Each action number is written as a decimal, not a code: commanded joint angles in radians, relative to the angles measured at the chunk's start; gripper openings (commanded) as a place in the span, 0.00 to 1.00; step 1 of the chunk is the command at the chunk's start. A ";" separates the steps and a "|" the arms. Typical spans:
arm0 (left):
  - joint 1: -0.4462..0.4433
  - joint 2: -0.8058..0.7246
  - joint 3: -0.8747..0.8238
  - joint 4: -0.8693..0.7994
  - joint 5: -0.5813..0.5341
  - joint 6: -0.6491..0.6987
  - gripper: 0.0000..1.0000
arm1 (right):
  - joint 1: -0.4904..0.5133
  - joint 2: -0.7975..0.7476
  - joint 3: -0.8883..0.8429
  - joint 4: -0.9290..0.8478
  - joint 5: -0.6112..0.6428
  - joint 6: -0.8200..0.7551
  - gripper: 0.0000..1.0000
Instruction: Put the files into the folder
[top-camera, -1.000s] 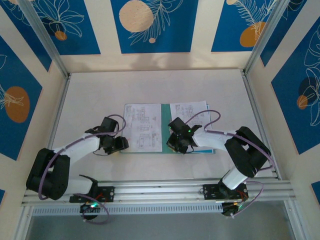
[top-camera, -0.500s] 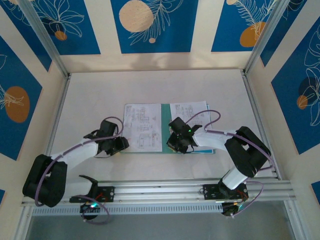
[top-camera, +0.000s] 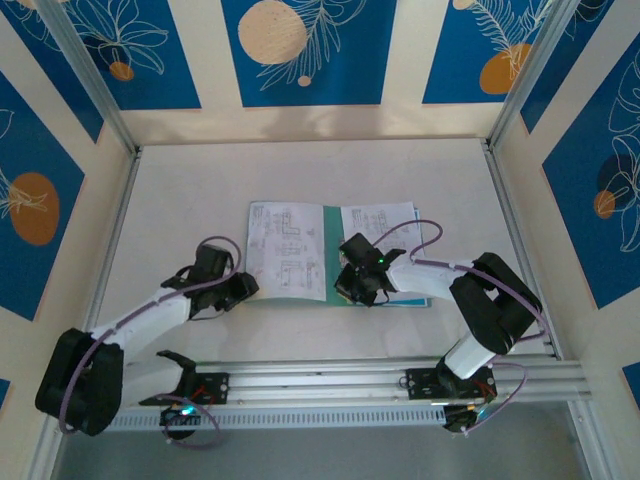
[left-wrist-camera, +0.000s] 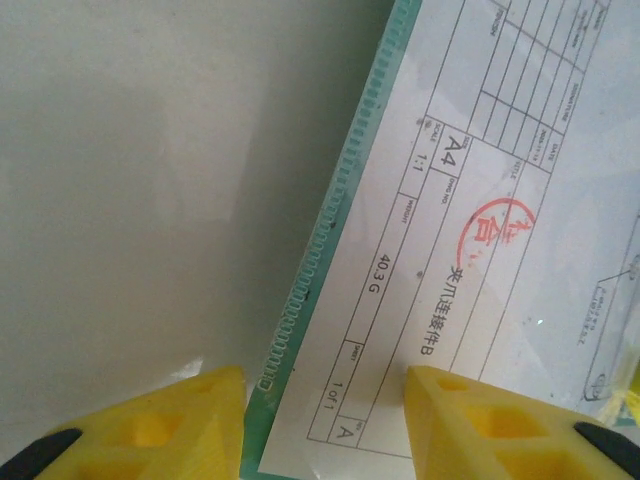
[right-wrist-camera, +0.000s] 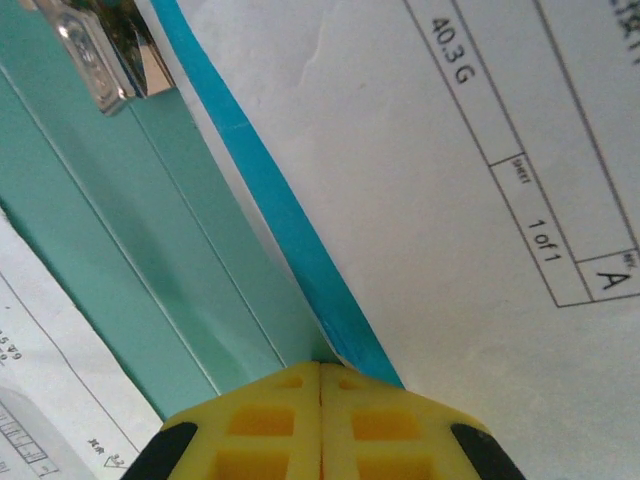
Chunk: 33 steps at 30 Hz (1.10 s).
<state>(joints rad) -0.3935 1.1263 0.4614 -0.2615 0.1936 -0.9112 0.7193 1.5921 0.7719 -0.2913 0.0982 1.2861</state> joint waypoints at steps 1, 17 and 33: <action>-0.019 -0.045 -0.023 0.081 0.074 -0.057 0.44 | -0.002 0.067 -0.054 -0.063 0.015 -0.016 0.09; -0.019 -0.178 -0.072 0.128 0.062 -0.128 0.44 | -0.006 0.077 -0.051 -0.058 0.011 -0.019 0.09; -0.017 -0.262 -0.102 0.226 0.079 -0.172 0.44 | -0.009 0.078 -0.048 -0.061 0.011 -0.023 0.09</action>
<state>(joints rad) -0.3935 0.8810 0.3744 -0.0963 0.2066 -1.0611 0.7109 1.5993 0.7719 -0.2729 0.0887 1.2827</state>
